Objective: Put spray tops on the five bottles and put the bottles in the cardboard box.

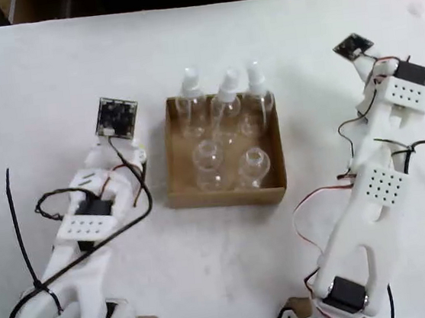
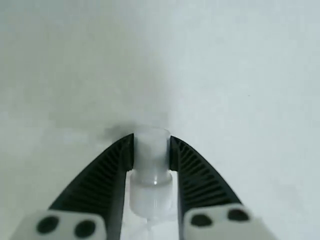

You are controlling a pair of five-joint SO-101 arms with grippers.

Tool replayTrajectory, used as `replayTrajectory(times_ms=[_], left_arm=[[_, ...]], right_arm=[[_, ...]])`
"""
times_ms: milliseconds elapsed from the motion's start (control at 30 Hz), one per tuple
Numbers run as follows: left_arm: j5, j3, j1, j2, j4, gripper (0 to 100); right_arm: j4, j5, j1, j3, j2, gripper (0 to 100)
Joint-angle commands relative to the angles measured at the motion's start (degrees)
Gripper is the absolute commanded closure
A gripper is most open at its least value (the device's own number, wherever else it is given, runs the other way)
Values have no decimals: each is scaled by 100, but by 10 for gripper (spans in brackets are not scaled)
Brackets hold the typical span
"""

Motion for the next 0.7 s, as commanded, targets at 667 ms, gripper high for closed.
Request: replayTrajectory(times_ms=[667], left_arm=[[-53,-70,48,4,-123,976]], right_arm=[[734,-2980,-576,-114,-3934,982]])
